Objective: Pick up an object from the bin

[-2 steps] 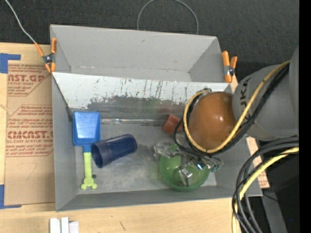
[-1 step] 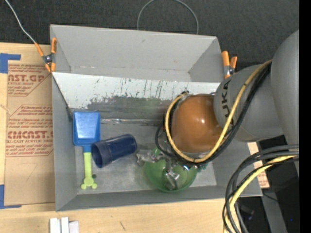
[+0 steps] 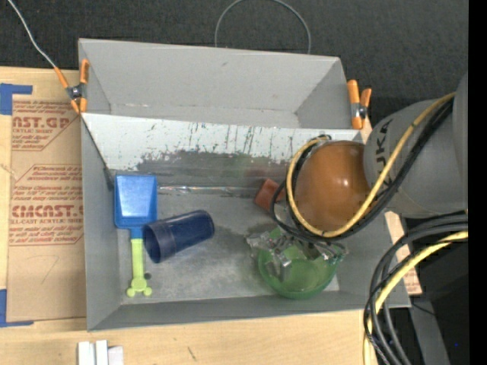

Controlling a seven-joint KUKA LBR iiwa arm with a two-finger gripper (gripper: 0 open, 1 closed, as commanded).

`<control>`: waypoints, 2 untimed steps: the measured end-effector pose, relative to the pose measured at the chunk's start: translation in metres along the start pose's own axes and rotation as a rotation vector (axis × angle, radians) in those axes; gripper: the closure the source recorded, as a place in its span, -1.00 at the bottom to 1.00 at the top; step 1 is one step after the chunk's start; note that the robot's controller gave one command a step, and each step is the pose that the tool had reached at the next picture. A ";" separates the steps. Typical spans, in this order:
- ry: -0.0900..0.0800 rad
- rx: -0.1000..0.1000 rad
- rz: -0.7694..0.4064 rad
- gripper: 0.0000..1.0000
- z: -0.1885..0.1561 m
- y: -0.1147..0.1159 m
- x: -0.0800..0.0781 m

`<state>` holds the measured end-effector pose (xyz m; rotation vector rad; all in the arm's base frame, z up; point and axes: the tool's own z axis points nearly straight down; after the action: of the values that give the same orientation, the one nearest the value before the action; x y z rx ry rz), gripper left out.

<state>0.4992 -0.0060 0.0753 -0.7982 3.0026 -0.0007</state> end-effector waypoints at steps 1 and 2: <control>0.000 0.000 0.000 1.00 0.000 0.000 0.000; 0.006 -0.004 -0.001 1.00 -0.006 0.001 0.001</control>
Offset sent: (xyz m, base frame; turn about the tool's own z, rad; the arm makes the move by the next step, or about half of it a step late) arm 0.0001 0.0000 0.0859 0.0000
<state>0.4974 -0.0055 0.0816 -0.8020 3.0087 0.0025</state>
